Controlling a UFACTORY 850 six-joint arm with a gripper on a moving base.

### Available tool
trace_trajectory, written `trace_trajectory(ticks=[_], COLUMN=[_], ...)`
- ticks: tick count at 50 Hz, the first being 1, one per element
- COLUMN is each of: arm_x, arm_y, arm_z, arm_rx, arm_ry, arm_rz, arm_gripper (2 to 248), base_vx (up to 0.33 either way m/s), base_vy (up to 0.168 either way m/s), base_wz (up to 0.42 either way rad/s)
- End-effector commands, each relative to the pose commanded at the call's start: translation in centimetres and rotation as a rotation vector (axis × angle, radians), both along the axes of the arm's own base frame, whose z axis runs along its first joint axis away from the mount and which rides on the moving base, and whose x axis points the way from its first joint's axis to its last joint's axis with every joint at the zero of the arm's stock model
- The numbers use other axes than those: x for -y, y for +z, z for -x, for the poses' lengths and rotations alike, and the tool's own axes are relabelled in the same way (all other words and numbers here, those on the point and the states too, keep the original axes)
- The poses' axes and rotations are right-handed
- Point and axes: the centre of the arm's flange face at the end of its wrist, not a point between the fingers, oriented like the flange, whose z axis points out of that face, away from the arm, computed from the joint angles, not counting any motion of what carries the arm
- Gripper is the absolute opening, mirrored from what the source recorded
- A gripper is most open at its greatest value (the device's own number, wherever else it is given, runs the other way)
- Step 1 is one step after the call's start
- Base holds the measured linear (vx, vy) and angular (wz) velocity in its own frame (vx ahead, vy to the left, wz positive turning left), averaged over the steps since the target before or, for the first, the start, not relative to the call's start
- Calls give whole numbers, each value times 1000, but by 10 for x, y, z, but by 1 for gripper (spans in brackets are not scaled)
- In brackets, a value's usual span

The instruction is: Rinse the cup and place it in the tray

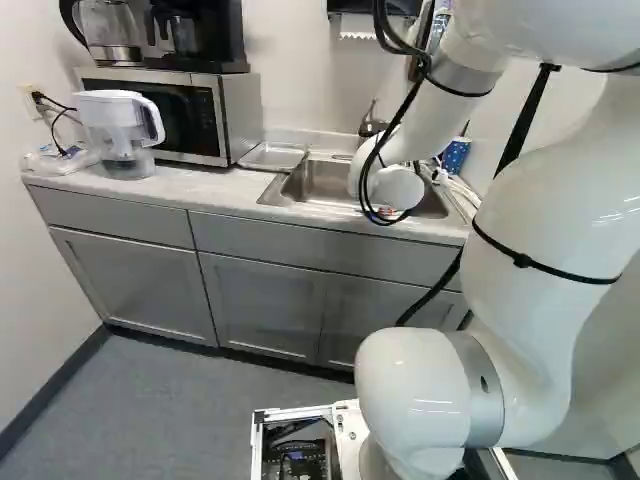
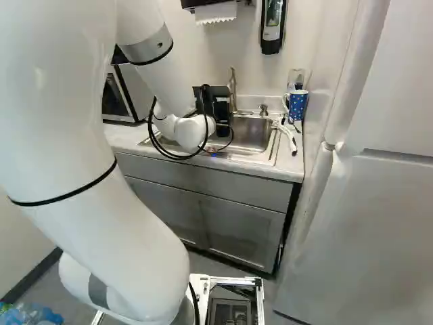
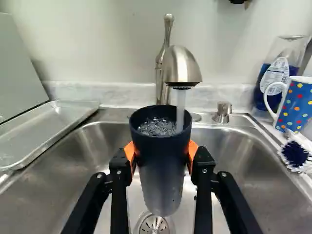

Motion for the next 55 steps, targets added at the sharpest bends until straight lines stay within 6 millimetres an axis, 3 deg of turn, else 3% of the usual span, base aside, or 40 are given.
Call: trace_trajectory(ticks=[55], arm_x=[-75], arm_y=[45], arm_z=[-5], arm_rx=[43], arm_ry=[165], arm_rz=[1], arm_gripper=[122], base_vx=[0], base_vy=[0], base_wz=[0])
